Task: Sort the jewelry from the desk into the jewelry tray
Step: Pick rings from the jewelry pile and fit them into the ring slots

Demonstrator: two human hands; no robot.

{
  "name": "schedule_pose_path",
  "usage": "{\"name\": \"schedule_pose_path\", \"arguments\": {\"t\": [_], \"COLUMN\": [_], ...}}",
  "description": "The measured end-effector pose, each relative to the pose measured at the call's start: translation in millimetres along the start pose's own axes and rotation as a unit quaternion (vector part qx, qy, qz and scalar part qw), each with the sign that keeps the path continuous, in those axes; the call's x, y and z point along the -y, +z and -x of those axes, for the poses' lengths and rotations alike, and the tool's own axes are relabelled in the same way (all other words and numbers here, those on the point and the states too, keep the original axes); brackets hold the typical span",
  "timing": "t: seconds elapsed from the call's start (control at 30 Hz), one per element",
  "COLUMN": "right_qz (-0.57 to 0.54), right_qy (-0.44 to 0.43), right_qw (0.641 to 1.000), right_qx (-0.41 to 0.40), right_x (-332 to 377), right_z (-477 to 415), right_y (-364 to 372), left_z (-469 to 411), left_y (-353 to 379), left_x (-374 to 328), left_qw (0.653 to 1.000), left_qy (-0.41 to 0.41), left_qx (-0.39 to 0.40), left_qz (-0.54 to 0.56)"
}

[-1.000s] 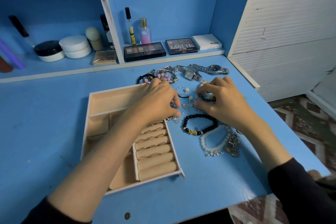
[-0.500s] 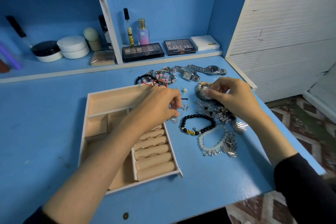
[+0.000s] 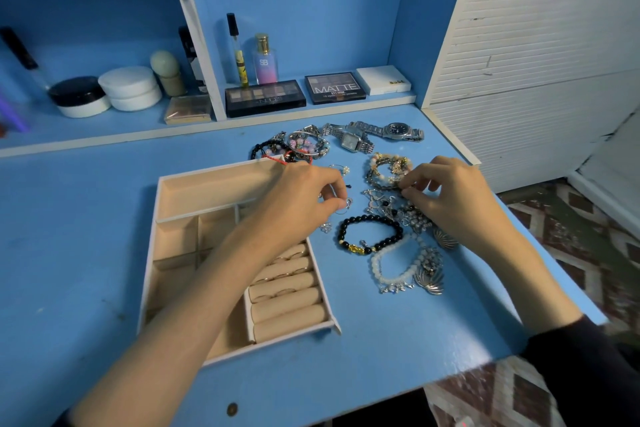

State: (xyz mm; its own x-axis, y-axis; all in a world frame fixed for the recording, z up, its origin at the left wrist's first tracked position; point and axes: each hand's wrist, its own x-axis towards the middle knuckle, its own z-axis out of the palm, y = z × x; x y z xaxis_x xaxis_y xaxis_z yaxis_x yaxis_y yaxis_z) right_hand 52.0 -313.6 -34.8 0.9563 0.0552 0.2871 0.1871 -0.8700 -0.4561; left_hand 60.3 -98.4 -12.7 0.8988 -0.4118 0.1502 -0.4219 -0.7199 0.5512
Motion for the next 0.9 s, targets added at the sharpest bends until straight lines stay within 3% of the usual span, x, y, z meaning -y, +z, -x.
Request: {"name": "schedule_pose_path", "arguments": {"t": [0.13, 0.33, 0.7, 0.9], "right_qz": [0.031, -0.009, 0.032, 0.018], "right_qy": [-0.009, -0.045, -0.059, -0.107], "right_qw": [0.999, 0.999, 0.998, 0.994], "right_qx": [-0.005, 0.007, 0.014, 0.026], "right_x": [-0.8, 3.1, -2.7, 3.7], "right_z": [2.8, 9.4, 16.7, 20.9], "right_y": [-0.1, -2.7, -3.3, -0.6], "left_z": [4.2, 7.8, 3.2, 2.7], "left_y": [0.4, 8.0, 1.4, 3.8], "left_x": [-11.2, -15.3, -5.1, -3.0], "left_qw": [0.999, 0.994, 0.994, 0.995], "left_qy": [0.026, 0.052, 0.004, -0.008], "left_qx": [0.039, 0.098, 0.075, 0.065], "left_qz": [-0.004, -0.025, -0.078, -0.078]}}
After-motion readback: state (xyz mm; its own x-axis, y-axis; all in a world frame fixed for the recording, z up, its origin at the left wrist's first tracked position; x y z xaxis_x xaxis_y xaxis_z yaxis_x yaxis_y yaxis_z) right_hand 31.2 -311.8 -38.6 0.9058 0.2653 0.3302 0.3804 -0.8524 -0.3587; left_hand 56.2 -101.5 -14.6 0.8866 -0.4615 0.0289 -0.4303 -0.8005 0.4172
